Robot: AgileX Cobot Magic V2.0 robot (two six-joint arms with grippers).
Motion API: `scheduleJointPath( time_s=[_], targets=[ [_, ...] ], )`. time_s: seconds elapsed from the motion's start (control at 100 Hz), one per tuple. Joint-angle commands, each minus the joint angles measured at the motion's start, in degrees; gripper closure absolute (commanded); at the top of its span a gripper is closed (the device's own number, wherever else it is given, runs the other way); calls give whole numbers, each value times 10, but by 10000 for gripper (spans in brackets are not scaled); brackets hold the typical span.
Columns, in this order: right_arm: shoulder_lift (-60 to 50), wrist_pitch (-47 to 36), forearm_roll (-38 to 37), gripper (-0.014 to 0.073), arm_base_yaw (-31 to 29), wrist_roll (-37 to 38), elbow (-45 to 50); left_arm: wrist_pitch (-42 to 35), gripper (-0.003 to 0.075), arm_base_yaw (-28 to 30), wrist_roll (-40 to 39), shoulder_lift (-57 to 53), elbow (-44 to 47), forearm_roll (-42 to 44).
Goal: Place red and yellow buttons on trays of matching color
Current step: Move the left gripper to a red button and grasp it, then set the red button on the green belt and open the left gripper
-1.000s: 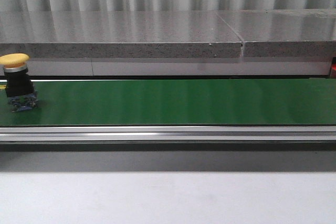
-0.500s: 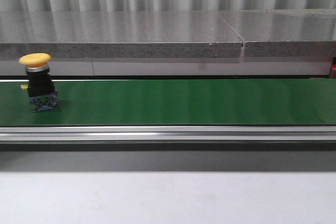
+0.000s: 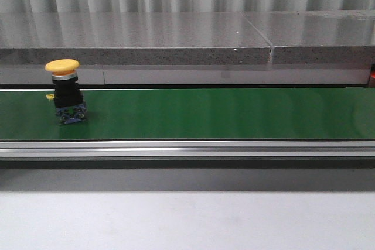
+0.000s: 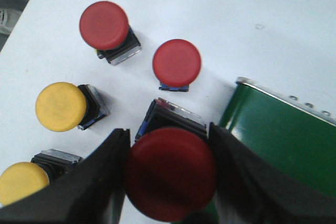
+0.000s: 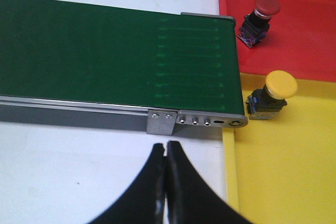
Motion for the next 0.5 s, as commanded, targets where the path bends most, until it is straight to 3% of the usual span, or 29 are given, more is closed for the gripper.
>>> scheduleJointPath(
  time_s=[0.0,0.49],
  targets=[
    [3,-36,0,661,0,-3,-14,-2,498,-19,8,-44,-17,3],
    [3,-36,0,661,0,-3,-14,8,498,-106,15,-49,14,-30]
  ],
)
